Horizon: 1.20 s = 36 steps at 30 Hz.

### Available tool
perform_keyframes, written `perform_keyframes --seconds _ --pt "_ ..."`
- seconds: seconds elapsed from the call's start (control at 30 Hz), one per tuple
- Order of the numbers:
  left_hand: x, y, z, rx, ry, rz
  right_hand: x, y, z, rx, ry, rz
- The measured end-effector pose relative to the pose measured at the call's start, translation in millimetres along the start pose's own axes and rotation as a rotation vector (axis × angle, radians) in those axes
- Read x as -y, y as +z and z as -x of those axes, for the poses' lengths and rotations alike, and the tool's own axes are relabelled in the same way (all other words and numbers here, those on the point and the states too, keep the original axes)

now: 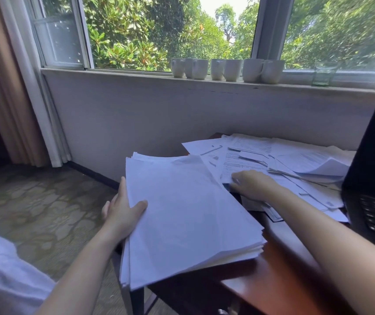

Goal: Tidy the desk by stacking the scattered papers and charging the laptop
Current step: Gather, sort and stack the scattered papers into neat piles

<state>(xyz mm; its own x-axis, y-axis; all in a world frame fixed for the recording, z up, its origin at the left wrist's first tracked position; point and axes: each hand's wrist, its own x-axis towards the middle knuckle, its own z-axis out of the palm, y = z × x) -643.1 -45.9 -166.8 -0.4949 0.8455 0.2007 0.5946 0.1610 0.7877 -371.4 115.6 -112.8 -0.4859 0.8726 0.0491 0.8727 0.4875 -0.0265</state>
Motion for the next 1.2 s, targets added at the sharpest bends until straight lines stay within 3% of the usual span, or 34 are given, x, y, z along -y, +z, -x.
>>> perform_keyframes --seconds 0.17,0.3,0.4,0.5,0.67,0.87,0.93,1.07,1.2 --pt "-11 -2 7 -0.012 0.037 0.015 -4 4 1 -0.261 0.077 0.135" --pt "-9 -3 6 -0.011 0.039 -0.012 -9 -4 9 -0.573 0.122 -0.005" --pt "-8 -2 4 -0.018 0.03 -0.024 4 -18 23 -0.851 -0.065 -0.167" --pt "-6 1 1 -0.025 -0.001 -0.049 25 -30 42 -0.933 -0.313 -0.218" --pt "-5 0 -3 0.002 -0.031 -0.084 72 -23 77 -0.789 -0.581 -0.199" --pt "-11 -2 -4 -0.022 -0.141 0.111 107 -5 103 -0.352 -0.872 -0.175" --pt "-13 -4 -3 0.008 -0.132 0.137 110 -3 105 -0.283 -0.876 -0.171" --pt "-11 -5 -4 0.056 -0.062 -0.083 107 -9 99 -0.087 -0.761 -0.342" --pt "-10 -5 -3 0.066 -0.041 -0.121 76 -6 70 -0.14 -0.49 -0.35"
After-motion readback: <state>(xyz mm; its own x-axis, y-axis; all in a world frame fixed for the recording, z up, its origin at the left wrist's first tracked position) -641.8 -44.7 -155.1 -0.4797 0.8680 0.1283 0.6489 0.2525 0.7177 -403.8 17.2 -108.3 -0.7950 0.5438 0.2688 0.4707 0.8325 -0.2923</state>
